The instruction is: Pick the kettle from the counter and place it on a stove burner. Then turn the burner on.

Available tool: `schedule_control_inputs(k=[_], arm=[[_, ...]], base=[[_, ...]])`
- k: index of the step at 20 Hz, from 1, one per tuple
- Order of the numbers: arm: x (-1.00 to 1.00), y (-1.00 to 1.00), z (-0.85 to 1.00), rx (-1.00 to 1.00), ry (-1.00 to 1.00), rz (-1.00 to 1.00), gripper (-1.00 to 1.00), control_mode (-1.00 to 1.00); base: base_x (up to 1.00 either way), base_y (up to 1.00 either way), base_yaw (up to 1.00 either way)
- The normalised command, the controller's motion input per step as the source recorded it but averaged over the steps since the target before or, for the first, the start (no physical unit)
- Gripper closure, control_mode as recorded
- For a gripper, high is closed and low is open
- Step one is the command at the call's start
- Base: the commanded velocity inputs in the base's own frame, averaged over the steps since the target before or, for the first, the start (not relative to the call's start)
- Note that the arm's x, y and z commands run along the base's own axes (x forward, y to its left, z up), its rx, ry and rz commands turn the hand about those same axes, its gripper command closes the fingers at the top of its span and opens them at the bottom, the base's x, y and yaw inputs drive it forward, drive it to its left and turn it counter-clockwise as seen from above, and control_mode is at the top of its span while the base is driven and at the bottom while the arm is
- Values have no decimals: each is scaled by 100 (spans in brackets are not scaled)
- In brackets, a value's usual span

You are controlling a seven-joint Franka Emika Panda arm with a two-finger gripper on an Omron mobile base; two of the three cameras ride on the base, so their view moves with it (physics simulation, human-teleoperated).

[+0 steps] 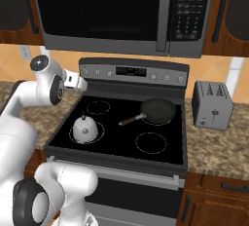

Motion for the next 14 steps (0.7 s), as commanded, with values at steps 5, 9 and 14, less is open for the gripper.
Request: schedule_control_inputs(k=[5,9,14], arm=[[5,0,12,1,-9,0,-100,-100],[16,0,12,0,-8,0,-100,-100],[52,0,5,0,-5,0,-100,-100]], base=[[0,0,0],[0,0,0],[0,0,0]])
